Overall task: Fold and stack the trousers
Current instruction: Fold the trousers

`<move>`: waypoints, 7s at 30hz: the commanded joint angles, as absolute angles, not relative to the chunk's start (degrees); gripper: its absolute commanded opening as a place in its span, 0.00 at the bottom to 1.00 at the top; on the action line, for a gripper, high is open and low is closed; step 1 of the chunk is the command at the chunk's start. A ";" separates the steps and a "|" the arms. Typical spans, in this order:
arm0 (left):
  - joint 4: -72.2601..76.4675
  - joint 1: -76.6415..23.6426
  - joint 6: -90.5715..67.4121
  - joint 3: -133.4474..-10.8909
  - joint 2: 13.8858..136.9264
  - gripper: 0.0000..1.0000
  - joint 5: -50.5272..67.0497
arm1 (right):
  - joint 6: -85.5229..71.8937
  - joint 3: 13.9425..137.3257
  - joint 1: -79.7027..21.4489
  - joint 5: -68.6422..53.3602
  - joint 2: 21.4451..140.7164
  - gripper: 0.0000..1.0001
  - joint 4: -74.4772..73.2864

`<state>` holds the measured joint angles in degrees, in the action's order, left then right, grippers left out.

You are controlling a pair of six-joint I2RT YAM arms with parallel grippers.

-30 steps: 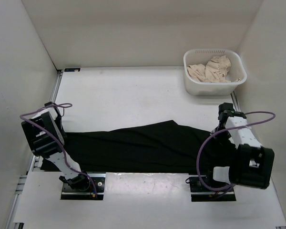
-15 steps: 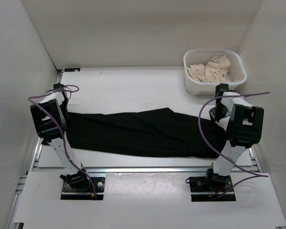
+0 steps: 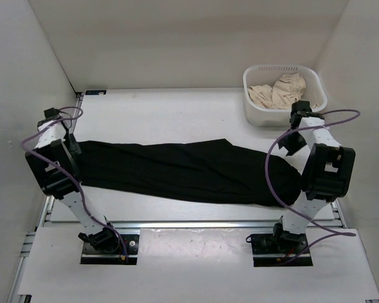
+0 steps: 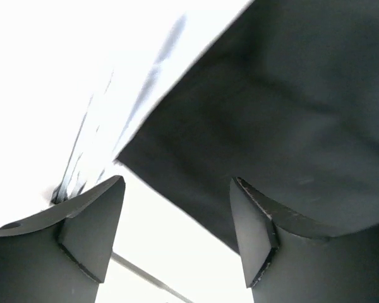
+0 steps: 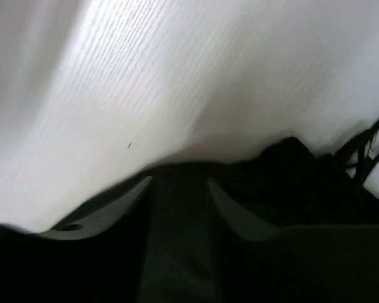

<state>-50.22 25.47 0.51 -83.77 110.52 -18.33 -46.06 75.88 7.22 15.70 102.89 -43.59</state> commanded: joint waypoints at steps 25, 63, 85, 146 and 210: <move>-46.93 27.77 0.00 -59.24 103.80 0.78 -20.65 | -53.00 41.57 17.05 11.07 82.94 0.90 -33.05; -50.10 18.02 0.00 -61.61 105.73 0.75 -18.54 | -43.25 99.48 -68.46 54.84 120.90 0.00 -50.80; -50.62 17.49 0.00 -60.91 100.81 0.75 -18.02 | -29.42 94.61 -60.06 28.32 101.21 0.99 -46.58; -59.77 5.27 0.00 -70.57 101.68 0.80 -3.07 | -19.88 126.56 -57.48 -4.22 136.32 0.07 -82.27; -49.49 -18.79 0.00 -84.82 99.77 1.00 2.29 | -36.39 44.02 -23.12 -30.59 91.57 0.11 -16.08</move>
<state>-53.45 -13.56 -0.40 -86.30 108.95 6.76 -37.23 40.53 -23.38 -31.11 88.97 -13.45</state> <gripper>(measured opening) 0.995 0.255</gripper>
